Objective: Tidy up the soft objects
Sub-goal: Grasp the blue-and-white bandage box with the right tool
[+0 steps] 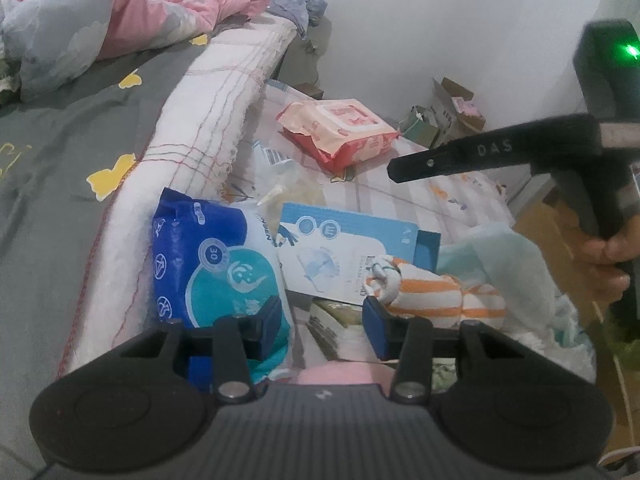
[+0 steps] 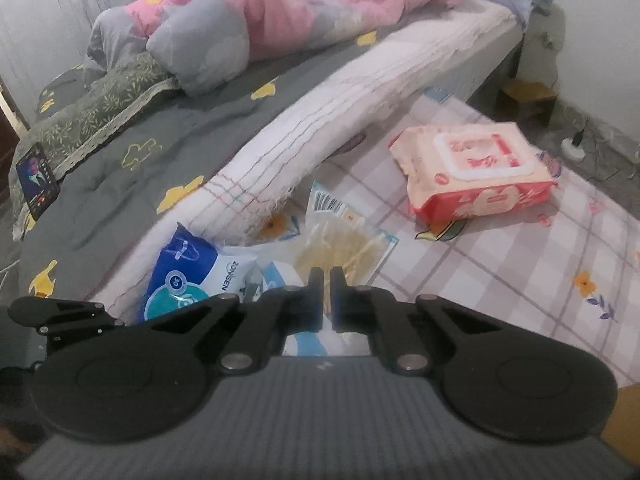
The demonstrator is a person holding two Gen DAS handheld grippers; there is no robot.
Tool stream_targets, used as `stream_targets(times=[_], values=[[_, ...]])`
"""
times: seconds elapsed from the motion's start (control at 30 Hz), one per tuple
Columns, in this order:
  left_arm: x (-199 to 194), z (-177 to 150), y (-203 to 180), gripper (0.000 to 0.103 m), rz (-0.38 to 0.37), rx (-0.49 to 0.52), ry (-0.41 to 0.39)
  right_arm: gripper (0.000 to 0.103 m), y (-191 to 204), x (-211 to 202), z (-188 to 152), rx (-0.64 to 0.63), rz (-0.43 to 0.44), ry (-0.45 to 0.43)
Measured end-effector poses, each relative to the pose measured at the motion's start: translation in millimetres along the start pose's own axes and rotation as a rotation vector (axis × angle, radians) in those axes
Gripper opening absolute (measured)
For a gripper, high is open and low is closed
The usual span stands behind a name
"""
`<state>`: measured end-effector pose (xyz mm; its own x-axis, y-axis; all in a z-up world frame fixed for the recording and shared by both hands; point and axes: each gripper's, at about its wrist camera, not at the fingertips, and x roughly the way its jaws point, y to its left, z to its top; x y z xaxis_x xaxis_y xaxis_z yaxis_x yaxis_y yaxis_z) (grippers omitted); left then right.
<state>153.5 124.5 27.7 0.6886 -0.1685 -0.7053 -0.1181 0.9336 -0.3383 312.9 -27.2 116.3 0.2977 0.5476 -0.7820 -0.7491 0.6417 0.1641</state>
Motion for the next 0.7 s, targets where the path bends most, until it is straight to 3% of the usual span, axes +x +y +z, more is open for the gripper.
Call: stream_targets(times=[0.03, 0.1, 0.17, 0.2, 0.33, 0.37, 0.4, 0.43, 0.57, 0.7], values=[[-2, 0, 0, 0.045, -0.002, -0.006, -0.004, 0.009, 0, -1, 0, 0.007, 0.021, 0.000], [-3, 0, -1, 0.045, 0.003, -0.005, -0.009, 0.035, 1, 3, 2, 0.017, 0.041, 0.021], [-2, 0, -3, 0.045, 0.018, 0.003, -0.007, 0.054, 5, 12, 4, -0.014, 0.034, 0.044], [0, 0, -5, 0.045, 0.031, 0.008, -0.005, 0.057, 9, 18, 4, -0.044, 0.024, 0.063], [9, 0, -3, 0.044, 0.042, 0.000, 0.018, 0.056, 12, 54, 5, -0.083, 0.037, 0.203], [11, 0, -3, 0.044, 0.042, 0.001, 0.020, 0.052, 10, 62, 4, -0.081, 0.047, 0.235], [11, 0, -3, 0.044, 0.043, 0.004, 0.021, 0.041, 10, 67, 1, -0.080, 0.056, 0.260], [11, 0, -3, 0.044, 0.043, 0.005, 0.020, 0.040, 10, 69, -1, -0.087, 0.068, 0.264], [9, 0, 0, 0.044, 0.031, 0.000, 0.013, 0.018, 10, 51, 0, -0.078, 0.064, 0.191], [1, 1, -1, 0.044, 0.005, -0.010, -0.004, 0.018, 2, 19, 6, -0.043, 0.036, 0.072]])
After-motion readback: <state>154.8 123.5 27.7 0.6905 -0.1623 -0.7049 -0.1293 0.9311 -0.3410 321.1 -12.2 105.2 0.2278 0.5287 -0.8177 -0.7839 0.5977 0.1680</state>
